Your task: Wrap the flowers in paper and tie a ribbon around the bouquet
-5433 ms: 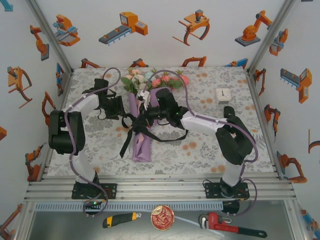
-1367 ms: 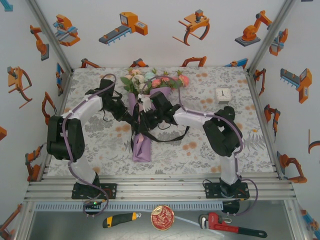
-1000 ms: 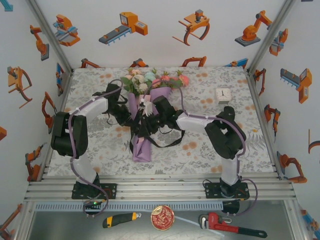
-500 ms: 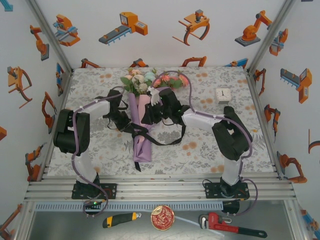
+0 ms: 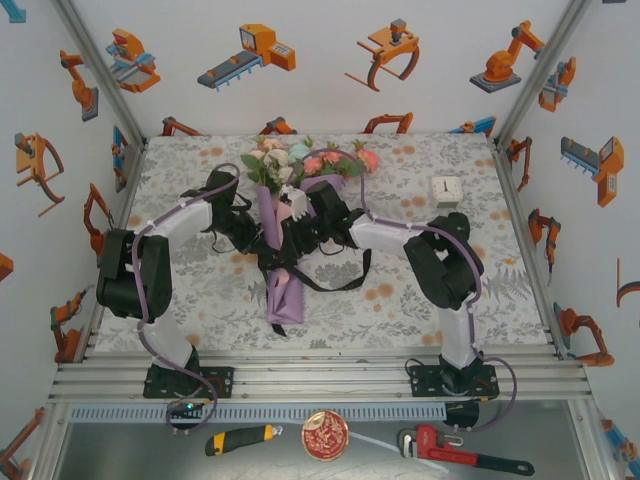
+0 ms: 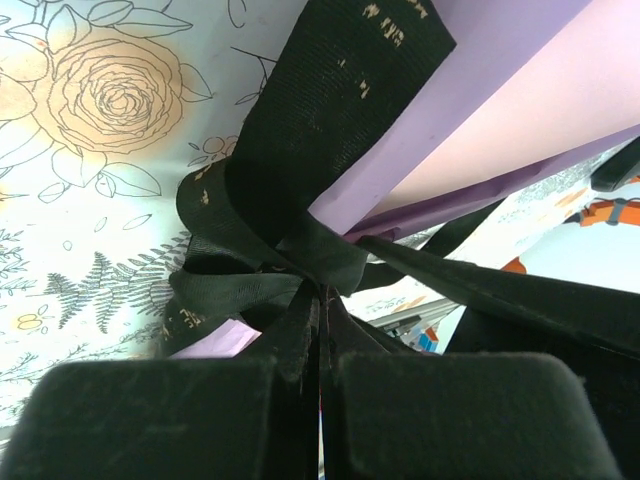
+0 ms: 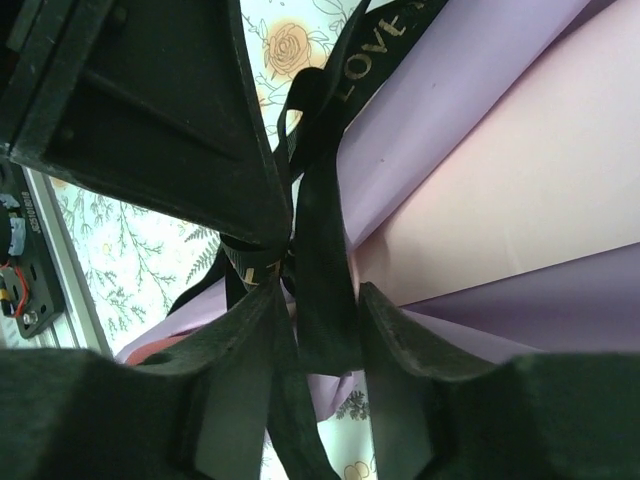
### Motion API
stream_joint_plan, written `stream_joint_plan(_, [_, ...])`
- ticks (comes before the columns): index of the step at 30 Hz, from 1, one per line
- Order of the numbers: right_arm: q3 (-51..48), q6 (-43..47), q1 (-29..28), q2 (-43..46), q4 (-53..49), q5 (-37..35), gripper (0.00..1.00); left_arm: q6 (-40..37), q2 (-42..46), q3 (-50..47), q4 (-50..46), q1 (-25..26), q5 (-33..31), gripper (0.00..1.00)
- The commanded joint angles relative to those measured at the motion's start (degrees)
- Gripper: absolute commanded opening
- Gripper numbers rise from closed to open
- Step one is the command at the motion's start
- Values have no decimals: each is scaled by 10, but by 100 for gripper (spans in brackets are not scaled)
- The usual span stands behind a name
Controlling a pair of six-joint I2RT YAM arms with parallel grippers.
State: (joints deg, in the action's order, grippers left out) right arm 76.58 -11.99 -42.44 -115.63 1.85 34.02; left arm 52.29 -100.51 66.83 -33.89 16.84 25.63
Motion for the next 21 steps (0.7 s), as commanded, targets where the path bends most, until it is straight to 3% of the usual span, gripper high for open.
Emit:
stream_joint_plan(1, [26,30,-4,-8,-39,9,31,22,-2,2,0,-2,4,0])
stream_joint_plan(4, [32,53,-6,-6,-70,-17,27,29,-6,-1,6,-5,7,0])
stream_joint_plan(8, [40,99,-17,-11,-106,-24,41,35,-7,-4,11,-6,13,0])
stream_joint_plan(11, [52,108,-19,-21,-119,-42,42,31,-6,-6,5,-8,6,0])
stream_joint_plan(18, [63,102,-21,-20,-118,-65,21,26,-7,-19,2,-11,6,0])
stream_joint_plan(21, [62,86,-20,-8,-111,-59,19,26,-13,-14,3,-10,10,0])
